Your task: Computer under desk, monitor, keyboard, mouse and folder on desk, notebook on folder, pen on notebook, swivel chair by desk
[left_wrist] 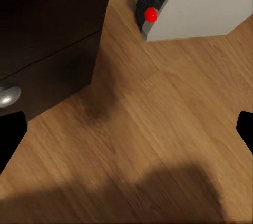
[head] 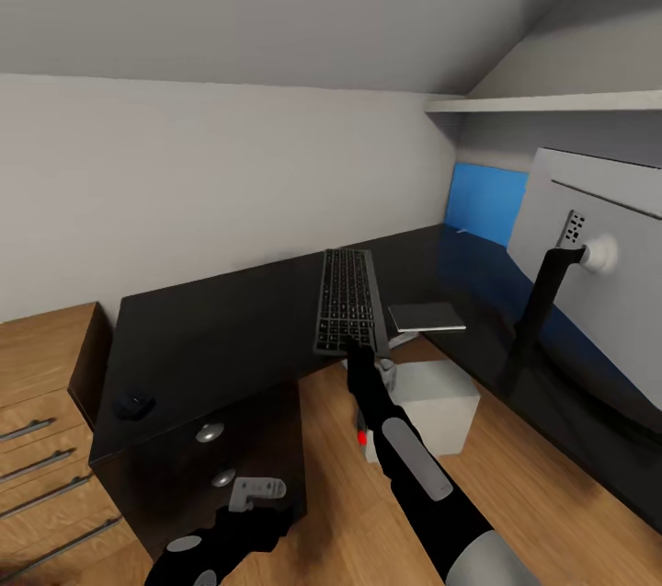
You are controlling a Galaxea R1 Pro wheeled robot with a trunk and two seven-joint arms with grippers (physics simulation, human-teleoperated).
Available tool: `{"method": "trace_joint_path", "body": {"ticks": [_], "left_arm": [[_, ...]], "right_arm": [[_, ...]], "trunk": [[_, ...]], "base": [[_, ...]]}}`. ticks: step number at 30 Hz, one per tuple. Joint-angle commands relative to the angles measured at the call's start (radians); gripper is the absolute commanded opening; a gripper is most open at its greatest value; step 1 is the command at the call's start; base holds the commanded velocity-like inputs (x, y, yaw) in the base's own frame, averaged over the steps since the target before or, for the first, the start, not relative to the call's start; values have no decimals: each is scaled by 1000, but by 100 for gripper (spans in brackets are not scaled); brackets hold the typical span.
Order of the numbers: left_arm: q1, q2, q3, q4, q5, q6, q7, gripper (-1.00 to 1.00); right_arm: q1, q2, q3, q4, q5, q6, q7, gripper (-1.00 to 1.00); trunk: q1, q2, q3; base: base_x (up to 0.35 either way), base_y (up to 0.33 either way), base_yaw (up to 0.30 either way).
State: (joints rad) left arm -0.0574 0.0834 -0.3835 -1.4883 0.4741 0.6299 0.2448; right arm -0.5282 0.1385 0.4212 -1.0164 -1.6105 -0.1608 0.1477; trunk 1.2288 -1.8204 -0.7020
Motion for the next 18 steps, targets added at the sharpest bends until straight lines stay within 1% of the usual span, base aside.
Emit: {"method": "trace_joint_path", "body": {"ticks": [1, 5, 9, 10, 14, 16, 18], "left_arm": [[-1, 1, 1, -1, 11, 2, 10, 100], [-1, 1, 6, -1, 11, 2, 10, 100], [-1, 2, 10, -2, 10, 2, 11, 100], [-1, 2, 20, -2, 10, 2, 11, 100], [-1, 1, 102, -4, 10, 2, 13, 100], [-1, 1, 113, -4, 11, 2, 13, 100], [-1, 1, 117, -4, 11, 2, 13, 100]], "right_arm": [[-1, 0, 3, 1, -11, -6, 8, -100], [-1, 0, 4, 1, -10, -6, 7, -100], [-1, 0, 4, 1, -9, -6, 7, -100], [-1, 0, 4, 1, -9, -6, 7, -100], [-1, 2, 6, 1, -8, -6, 6, -100], [-1, 1, 7, 0, -7, -6, 6, -100], [-1, 0, 6, 0, -7, -6, 6, -100]], "trunk": [[-1, -1, -1], [-1, -1, -1], [-1, -1, -1], [-1, -1, -1], [-1, -1, 1], [-1, -1, 2], [-1, -1, 2]], "base": [[-314, 0, 0], [-331, -105, 0], [-296, -186, 0], [-234, -202, 15], [-174, -178, 81], [-145, -159, 122], [-138, -149, 129]]}}
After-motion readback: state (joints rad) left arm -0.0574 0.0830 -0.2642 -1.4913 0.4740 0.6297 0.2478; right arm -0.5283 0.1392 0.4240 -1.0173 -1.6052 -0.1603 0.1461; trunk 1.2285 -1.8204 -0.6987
